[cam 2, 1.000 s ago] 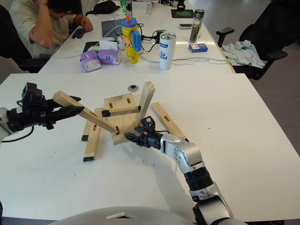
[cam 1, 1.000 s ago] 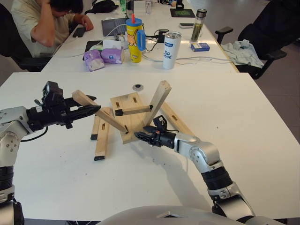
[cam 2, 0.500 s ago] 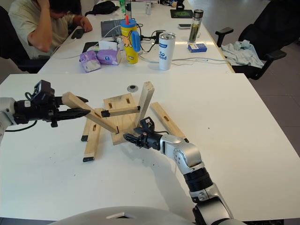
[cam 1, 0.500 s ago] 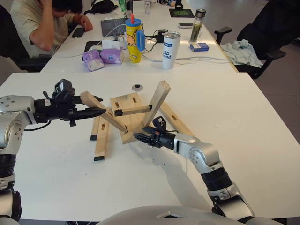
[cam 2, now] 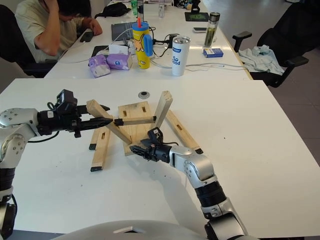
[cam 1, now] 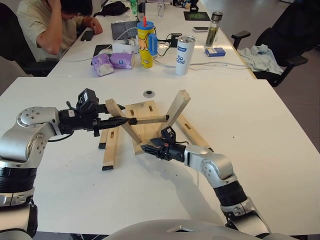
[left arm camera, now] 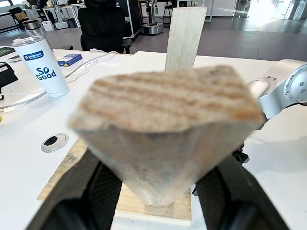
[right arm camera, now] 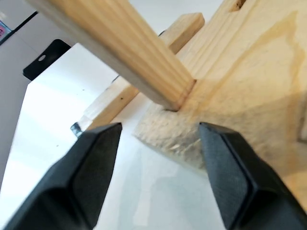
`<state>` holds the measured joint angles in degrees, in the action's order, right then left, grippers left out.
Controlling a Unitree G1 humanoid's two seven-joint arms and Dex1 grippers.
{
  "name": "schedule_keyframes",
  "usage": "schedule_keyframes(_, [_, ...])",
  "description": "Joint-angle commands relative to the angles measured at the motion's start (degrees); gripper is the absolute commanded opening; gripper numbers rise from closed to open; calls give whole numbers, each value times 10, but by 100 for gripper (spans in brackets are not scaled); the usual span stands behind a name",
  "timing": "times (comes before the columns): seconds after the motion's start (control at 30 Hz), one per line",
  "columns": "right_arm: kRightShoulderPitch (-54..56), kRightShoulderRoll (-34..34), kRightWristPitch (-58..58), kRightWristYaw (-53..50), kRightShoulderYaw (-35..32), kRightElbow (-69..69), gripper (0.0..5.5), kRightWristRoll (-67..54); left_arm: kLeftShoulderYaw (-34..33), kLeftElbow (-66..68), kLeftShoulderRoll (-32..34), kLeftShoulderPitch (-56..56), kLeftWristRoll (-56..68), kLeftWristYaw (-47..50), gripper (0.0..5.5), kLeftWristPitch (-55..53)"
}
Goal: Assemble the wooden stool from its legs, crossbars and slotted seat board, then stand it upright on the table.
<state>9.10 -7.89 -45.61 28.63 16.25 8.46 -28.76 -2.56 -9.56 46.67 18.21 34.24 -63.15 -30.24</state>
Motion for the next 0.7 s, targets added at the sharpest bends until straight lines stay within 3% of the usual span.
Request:
schedule_keyframes(0.03, [-37, -1, 11, 21, -15, 126, 235, -48, 61, 13, -14, -44, -41, 13, 203, -22])
schedule_keyframes(0.23, [19, 33, 20, -52, -43, 248, 122, -57, 66, 10, -8, -36, -45, 22, 203, -15])
schedule_keyframes(0.4, [100, 1, 136, -152, 38, 217, 29, 177, 74, 16, -15, -15, -42, 24, 203, -16])
schedule_keyframes(0.53, [116, -4, 196, -194, 83, 163, 1, 294, 87, 22, -20, -2, -43, 22, 203, -13])
schedule_keyframes(0.63, [75, -60, 65, -135, 201, 20, 1, 346, 91, 28, -26, 7, -45, 23, 203, -9])
schedule_keyframes(0.7, [42, -78, 10, -110, 225, -9, 1, 344, 95, 34, -32, 18, -45, 23, 203, -8])
